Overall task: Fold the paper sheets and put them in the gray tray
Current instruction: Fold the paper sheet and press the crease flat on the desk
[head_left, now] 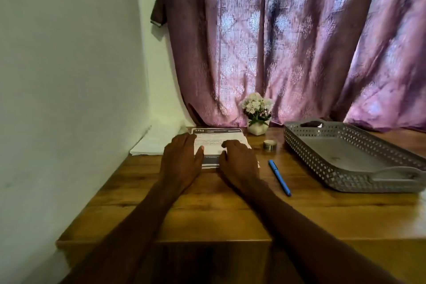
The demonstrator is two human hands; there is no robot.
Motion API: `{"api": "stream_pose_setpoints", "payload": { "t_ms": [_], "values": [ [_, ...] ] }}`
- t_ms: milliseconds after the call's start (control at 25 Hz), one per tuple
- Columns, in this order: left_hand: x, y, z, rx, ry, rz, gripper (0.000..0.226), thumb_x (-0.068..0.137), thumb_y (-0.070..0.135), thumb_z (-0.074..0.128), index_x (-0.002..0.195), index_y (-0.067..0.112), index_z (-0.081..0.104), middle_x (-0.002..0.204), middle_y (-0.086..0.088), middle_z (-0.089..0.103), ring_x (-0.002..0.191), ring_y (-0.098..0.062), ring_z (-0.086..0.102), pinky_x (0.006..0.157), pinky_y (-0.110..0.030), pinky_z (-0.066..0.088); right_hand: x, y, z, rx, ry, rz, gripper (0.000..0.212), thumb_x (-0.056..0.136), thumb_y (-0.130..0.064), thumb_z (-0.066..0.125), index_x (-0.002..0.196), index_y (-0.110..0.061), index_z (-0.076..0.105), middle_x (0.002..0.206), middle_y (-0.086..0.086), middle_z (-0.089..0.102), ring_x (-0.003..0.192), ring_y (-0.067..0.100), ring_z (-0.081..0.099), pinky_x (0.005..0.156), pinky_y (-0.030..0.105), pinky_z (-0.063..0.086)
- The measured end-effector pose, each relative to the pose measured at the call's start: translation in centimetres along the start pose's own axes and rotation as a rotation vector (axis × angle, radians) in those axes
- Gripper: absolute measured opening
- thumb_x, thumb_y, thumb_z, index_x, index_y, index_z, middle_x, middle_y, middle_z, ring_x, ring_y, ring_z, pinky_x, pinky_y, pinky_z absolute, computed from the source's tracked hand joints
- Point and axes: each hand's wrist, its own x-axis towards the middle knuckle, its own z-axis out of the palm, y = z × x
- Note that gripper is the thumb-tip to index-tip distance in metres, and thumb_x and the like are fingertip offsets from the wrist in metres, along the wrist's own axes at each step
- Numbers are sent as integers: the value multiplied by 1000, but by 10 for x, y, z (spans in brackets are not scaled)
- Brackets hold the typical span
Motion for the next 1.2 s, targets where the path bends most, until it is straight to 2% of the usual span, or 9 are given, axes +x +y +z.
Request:
{"api": "stream_pose_setpoints", "payload": {
  "t_ms": [120,280,480,640,800,920,1040,1200],
  "values": [
    [3,-1,9,53,-57,7,50,103,45,49,144,17,54,145,-5,58,132,-25,52,107,-41,43,3,10,3,-17,63,-74,33,95,-28,50,124,-19,64,124,0,67,114,22,61,97,43,46],
    [6,-4,15,38,-110,-6,51,103,47,51,145,18,53,146,-4,57,133,-25,51,107,-41,43,22,36,-2,-68,16,-62,33,98,-24,50,125,-13,63,123,7,67,110,28,61,86,42,52],
    [6,-7,17,26,-137,-37,50,103,48,47,143,18,53,144,-3,56,130,-25,50,105,-41,43,35,51,4,-78,-76,-32,29,101,-27,47,122,-13,62,123,9,62,112,29,58,86,45,53],
    [11,-8,21,-18,-171,-125,48,104,49,46,139,18,55,139,-4,58,125,-25,52,102,-41,44,44,60,9,-63,-106,5,28,101,-32,47,110,-11,65,114,10,62,105,30,59,84,44,52],
    [49,-10,26,192,-164,-195,47,105,51,39,122,15,63,122,-8,67,112,-28,59,93,-41,46,45,65,14,-63,-88,42,27,101,-34,50,111,-14,66,115,8,61,101,28,60,83,42,53],
    [70,-12,47,288,-231,-284,59,103,62,32,116,17,67,120,-9,69,112,-29,61,95,-41,43,46,72,19,-88,-82,53,24,100,-35,52,109,-18,66,110,4,63,93,21,59,80,40,54],
    [69,-20,68,217,-279,-348,69,97,72,30,120,20,68,128,-10,62,118,-30,58,102,-45,38,51,69,21,-94,-93,50,22,99,-36,53,106,-21,66,107,3,63,93,21,60,81,40,54],
    [74,-27,66,-23,-290,-458,61,96,68,44,128,20,63,134,-11,58,124,-32,56,105,-47,38,49,64,16,-115,-101,58,22,99,-35,54,106,-18,66,108,7,62,96,27,62,82,42,53]
  ]
}}
